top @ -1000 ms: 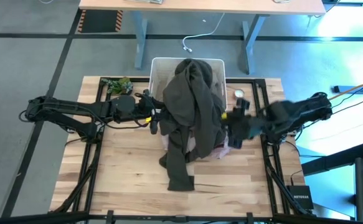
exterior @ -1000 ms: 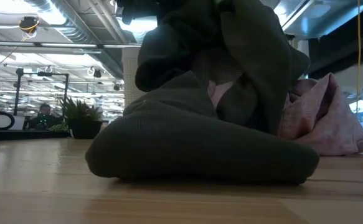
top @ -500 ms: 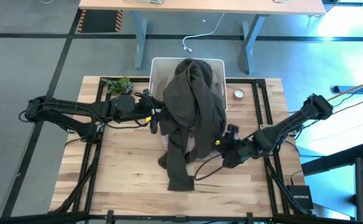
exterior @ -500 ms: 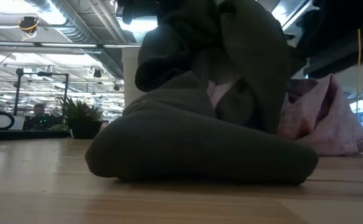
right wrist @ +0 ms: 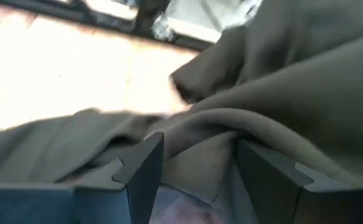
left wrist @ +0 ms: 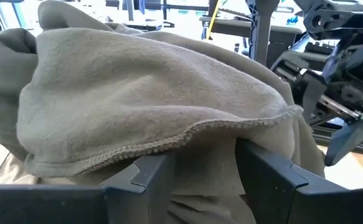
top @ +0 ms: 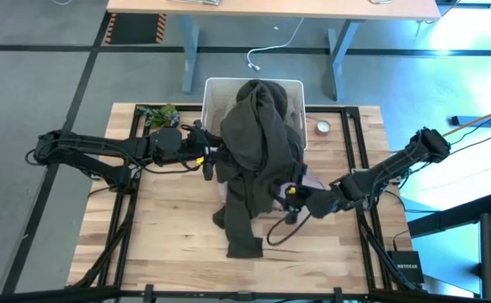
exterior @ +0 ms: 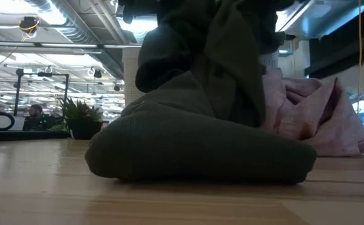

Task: Sort clothes
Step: Put the gray jacket in the white bin

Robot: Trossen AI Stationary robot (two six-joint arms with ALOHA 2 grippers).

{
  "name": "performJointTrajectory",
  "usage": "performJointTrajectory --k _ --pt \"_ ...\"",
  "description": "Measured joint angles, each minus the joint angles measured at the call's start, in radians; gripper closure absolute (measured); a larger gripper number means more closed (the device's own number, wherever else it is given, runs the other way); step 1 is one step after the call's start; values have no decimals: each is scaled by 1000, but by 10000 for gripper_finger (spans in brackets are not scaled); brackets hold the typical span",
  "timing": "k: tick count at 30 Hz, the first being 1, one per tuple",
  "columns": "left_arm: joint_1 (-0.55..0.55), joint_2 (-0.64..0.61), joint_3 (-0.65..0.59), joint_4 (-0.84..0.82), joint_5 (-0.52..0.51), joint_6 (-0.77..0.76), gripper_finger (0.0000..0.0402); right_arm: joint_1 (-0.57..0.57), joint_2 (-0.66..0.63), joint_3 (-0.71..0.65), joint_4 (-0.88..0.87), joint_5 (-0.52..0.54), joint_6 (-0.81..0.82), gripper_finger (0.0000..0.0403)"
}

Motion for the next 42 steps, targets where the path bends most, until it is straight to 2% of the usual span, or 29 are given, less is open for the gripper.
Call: performJointTrajectory --k 6,11,16,18,22,26,30,37,42 --pt "0 0 0 0 0 0 237 -107 0 70 149 87 -193 185" --pt "0 0 0 4 0 0 237 -267 0 221 154 117 -362 185" --pt "0 0 0 4 0 0 237 -447 0 383 148 118 -433 185" --pt "0 0 0 4 0 0 237 -516 -1 430 149 110 -426 185" --pt "0 0 0 4 0 1 237 -624 -1 460 112 25 -349 185" --pt "0 0 0 4 0 1 237 -702 31 460 -72 -106 -189 185" --pt "0 0 0 4 0 1 237 -746 117 458 -293 -204 -81 185" --pt "0 0 0 3 0 2 237 -737 259 458 -434 -225 -53 185" --pt "0 0 0 -1 0 4 237 -714 264 478 -457 -199 -80 185"
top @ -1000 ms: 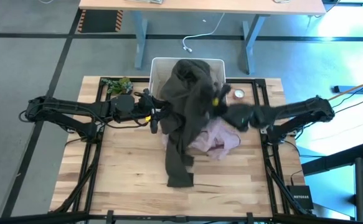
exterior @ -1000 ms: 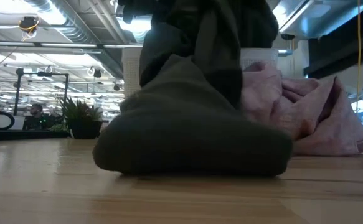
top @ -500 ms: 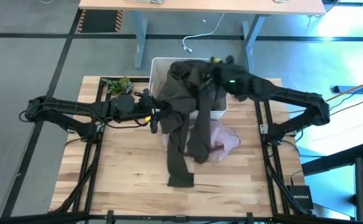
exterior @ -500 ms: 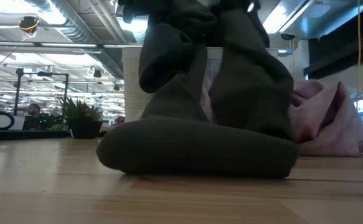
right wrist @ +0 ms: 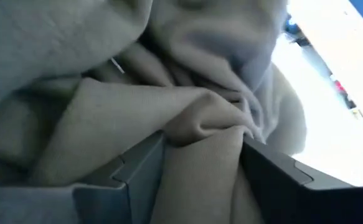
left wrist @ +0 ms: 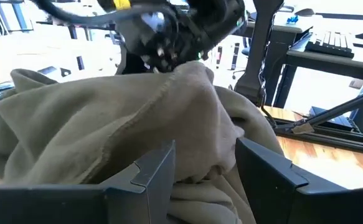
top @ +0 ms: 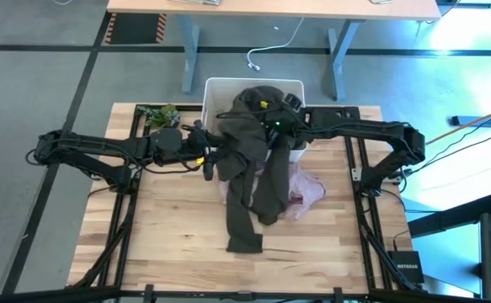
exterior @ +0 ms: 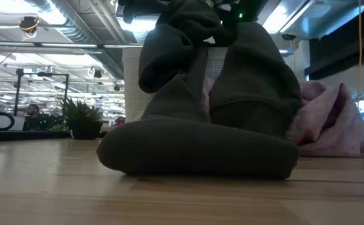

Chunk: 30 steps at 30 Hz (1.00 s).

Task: Sort clothes
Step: Put the gray jacket in the white bin

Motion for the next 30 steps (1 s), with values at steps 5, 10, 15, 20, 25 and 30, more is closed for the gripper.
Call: performJointTrajectory --k 5,10,15,20,25,30 --pt "0 0 0 -3 0 3 237 50 -55 128 -125 45 -5 185" --pt "0 0 0 -3 0 18 237 167 -105 257 -260 36 79 185" --pt "-2 0 0 -4 0 12 237 328 -137 270 -393 34 191 185" --pt "-3 0 0 -8 0 -5 237 514 -138 210 -582 34 397 185" --pt "-3 0 0 -7 0 -8 237 667 -135 19 -583 43 545 185" --pt "-3 0 0 -3 0 -11 237 719 -135 -217 -372 15 619 185"
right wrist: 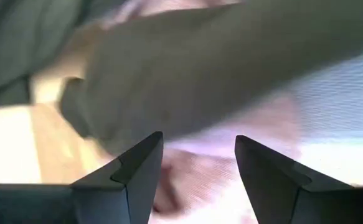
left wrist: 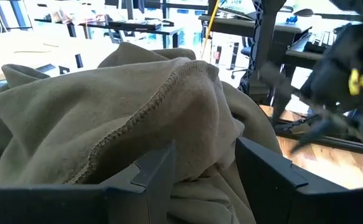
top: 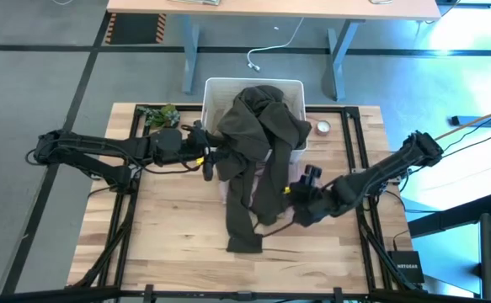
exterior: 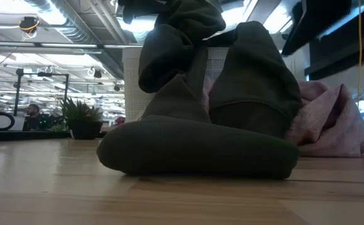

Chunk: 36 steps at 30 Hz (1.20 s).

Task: Sort clothes
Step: Put the gray jacket in the white bin

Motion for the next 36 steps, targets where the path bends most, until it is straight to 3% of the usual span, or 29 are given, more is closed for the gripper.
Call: performJointTrajectory --k 6,14,17,22,24,29,33,36 --pt "2 0 0 2 0 5 237 -21 0 -161 332 -10 -81 185" --pt "2 0 0 1 0 7 237 -141 0 -183 532 39 -168 191" --pt "2 0 0 0 0 7 237 -165 0 -183 579 39 -213 231" --pt "2 0 0 0 0 7 237 -169 0 -183 592 58 -249 370" --pt "2 0 0 0 0 7 237 -169 0 -183 627 61 -286 386" --pt "2 0 0 0 0 6 237 -169 0 -82 671 108 -420 377" --pt "2 0 0 0 0 6 237 -170 0 62 668 181 -605 395" --pt "2 0 0 0 0 6 237 -193 -1 182 673 246 -765 388"
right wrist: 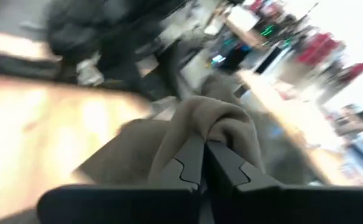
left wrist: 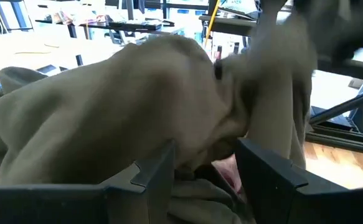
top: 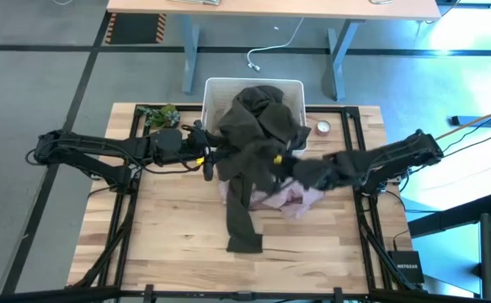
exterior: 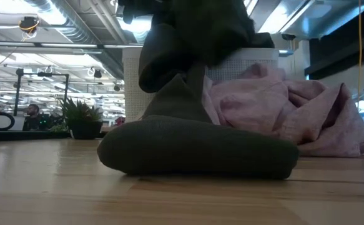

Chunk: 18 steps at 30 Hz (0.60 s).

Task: Sort clothes
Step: Put the gray jacket in the white bin

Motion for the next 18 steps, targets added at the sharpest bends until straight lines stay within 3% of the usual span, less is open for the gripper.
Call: performJointTrajectory --k 3,10,16,18 --pt "0 0 0 0 0 0 237 -68 0 95 11 6 -98 384" --pt "0 0 0 0 0 0 237 -308 -1 221 18 -107 -147 382" --pt "0 0 0 0 0 0 237 -502 39 222 -118 -144 49 382" --pt "0 0 0 0 0 0 237 -552 74 222 -200 -202 121 382"
